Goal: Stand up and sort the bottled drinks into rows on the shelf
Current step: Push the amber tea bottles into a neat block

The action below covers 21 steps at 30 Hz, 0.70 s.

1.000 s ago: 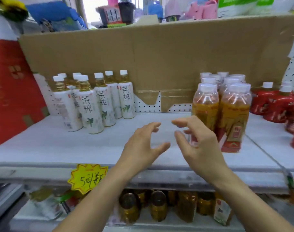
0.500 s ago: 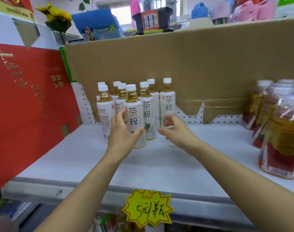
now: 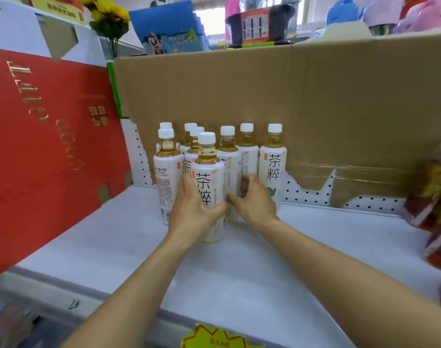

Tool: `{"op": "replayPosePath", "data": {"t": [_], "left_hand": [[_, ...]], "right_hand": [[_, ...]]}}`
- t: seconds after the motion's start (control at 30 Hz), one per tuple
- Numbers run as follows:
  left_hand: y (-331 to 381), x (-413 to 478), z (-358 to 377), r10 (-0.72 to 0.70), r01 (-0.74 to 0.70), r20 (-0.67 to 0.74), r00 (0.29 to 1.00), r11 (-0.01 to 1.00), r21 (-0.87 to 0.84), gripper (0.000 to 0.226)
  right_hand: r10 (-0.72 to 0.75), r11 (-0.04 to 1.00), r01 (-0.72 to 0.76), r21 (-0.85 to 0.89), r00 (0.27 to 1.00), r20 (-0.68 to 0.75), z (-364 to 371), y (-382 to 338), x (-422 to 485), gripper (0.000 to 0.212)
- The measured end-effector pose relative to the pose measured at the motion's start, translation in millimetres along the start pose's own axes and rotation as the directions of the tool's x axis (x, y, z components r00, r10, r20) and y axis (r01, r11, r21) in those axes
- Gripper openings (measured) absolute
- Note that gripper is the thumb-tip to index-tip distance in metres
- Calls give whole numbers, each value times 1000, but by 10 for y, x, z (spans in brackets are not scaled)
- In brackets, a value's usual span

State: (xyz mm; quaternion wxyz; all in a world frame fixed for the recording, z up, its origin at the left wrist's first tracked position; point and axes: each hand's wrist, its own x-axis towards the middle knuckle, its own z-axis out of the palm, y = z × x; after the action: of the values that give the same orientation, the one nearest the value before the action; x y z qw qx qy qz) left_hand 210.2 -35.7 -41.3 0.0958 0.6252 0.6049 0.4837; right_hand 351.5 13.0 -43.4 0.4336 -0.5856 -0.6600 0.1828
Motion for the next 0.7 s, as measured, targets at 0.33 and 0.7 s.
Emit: {"op": "replayPosePath", "data": {"t": [0.33,0.7], "left_hand": [[-191,-51,-274,-17,22,75,997,997,-68,82],[-316,-25,-375,8,13,194,981,994,-109,85]], "right_hand": [[-172,983,173,54,984,-37,-258,-753,455,67],[-133,989,135,52,990,-46,-916,-632,100,21]]}}
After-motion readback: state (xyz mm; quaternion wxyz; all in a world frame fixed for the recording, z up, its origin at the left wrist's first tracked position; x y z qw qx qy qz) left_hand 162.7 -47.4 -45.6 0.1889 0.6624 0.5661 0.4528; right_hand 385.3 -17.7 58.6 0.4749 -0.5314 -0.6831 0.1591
